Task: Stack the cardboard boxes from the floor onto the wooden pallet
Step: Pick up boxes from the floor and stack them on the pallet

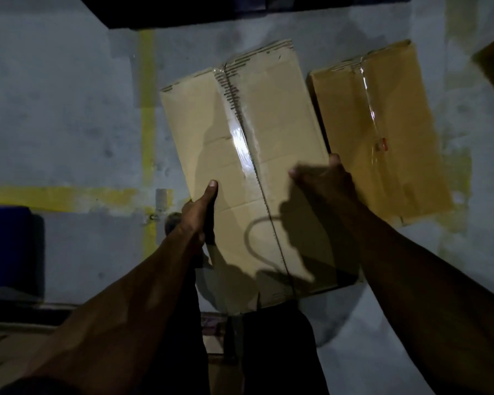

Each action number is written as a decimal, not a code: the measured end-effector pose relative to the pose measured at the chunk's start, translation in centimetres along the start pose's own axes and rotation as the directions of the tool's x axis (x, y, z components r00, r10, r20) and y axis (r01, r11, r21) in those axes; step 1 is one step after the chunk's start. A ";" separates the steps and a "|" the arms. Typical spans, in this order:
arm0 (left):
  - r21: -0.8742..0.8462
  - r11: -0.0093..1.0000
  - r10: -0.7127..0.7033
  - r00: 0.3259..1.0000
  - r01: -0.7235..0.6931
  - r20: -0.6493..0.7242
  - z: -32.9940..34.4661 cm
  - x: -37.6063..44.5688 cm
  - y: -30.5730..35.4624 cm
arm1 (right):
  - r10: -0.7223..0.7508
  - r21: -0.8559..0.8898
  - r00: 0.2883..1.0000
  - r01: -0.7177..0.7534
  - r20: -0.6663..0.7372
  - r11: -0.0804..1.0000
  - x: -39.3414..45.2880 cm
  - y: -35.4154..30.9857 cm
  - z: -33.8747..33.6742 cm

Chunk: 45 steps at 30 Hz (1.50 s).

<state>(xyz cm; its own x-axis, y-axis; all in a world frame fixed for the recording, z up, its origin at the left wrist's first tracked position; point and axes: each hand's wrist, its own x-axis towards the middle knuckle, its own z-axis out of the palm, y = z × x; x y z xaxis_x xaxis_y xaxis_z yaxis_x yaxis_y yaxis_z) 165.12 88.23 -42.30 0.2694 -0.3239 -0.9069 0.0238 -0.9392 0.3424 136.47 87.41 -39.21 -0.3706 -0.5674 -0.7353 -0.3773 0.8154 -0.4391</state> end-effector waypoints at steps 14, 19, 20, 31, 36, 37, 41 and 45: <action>0.138 0.961 0.259 0.952 -0.238 -0.165 -7.5 -10.2 8.0 | -0.120 -0.035 0.986 0.117 -0.119 0.993 -11.6 -8.9 -0.7; 0.284 0.873 0.457 0.869 -0.397 -0.192 -12.6 -16.2 13.5 | -0.145 -0.008 0.966 0.147 -0.214 0.989 -18.9 -14.4 -1.5; 0.304 0.861 0.472 0.863 -0.408 -0.179 -13.7 -17.2 14.4 | -0.141 -0.004 0.964 0.144 -0.226 0.990 -20.3 -15.5 -1.4; 0.412 0.708 0.666 0.736 -0.573 -0.121 -32.5 -22.6 26.9 | -0.210 0.065 0.892 0.256 -0.401 0.964 -32.5 -31.9 6.3; 0.350 0.722 0.681 0.701 -0.597 -0.211 -41.3 -23.3 30.2 | -0.337 -0.020 0.854 0.359 -0.397 0.933 -35.6 -40.0 10.7; 0.338 0.725 0.681 0.697 -0.600 -0.225 -42.8 -23.4 30.8 | -0.360 -0.035 0.848 0.377 -0.389 0.926 -35.8 -41.5 11.5; 0.301 0.749 0.662 0.681 -0.590 -0.312 -47.9 -22.9 33.1 | -0.453 -0.073 0.818 0.459 -0.354 0.886 -36.1 -47.3 14.6; 0.260 0.786 0.616 0.681 -0.560 -0.395 -51.6 -21.4 36.0 | -0.524 -0.103 0.801 0.519 -0.288 0.849 -35.1 -53.1 17.4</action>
<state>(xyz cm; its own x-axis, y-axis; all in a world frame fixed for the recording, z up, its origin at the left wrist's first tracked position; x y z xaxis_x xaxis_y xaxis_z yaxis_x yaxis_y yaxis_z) 209.92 67.23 2.07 0.5784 -0.7546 -0.3099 -0.3830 -0.5867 0.7135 184.28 66.01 0.88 -0.3438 -0.9153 -0.2098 -0.5996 0.3859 -0.7011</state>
